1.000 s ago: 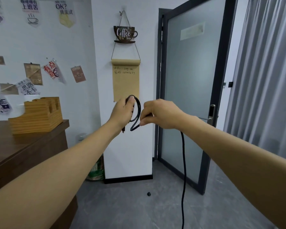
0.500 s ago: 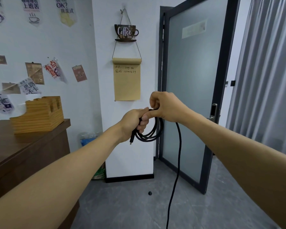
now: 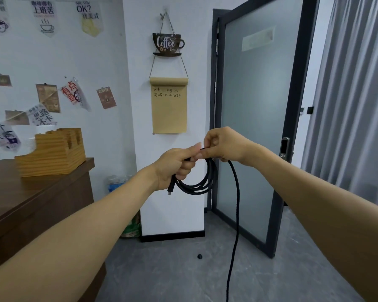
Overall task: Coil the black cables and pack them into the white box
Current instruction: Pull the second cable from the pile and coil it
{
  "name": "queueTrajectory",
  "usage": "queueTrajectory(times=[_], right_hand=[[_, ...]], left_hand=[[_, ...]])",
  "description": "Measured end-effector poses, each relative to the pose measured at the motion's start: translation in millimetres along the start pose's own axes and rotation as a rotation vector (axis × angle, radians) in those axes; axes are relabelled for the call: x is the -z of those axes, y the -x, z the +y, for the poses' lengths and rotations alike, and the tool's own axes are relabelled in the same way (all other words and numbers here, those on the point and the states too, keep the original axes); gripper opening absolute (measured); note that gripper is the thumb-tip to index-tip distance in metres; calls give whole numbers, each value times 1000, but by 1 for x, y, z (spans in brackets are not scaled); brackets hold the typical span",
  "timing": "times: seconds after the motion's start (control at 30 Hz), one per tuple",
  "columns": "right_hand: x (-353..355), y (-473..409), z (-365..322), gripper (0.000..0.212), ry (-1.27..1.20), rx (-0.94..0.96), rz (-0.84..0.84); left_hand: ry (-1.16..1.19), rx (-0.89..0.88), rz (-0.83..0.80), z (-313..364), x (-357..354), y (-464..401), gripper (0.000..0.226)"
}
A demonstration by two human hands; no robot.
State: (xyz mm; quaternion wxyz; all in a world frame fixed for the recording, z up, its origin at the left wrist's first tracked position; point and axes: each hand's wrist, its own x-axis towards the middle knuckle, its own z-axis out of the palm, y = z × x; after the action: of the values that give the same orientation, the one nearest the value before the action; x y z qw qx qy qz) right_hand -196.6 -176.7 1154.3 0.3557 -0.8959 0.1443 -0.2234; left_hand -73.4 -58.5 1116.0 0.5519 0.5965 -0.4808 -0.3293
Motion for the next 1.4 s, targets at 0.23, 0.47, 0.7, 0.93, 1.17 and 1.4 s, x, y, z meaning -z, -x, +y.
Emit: queueTrajectory(times=[0.23,0.47,0.7,0.93,1.17,1.4], right_hand=[[13,13,48,15,-231,-88,85],[17,28,74,16,-146,-165,298],[-5,15,63,19,694,85,576],[-27,16,22,18,1249,313,195],[-30,18,-14,20,869,416,-36],[-28,13,-21,13,519,371,-50]], left_hand=[[211,-41,296,-13,44,1,39],[401,-27,601,-20,88,5,40],[431,-23,758,-8,72,-2,38],[222,-114,773,0,50,-8,41],[56,-123,704,1,31,-11,48],[79,-35,468,-3,8,-9,38]])
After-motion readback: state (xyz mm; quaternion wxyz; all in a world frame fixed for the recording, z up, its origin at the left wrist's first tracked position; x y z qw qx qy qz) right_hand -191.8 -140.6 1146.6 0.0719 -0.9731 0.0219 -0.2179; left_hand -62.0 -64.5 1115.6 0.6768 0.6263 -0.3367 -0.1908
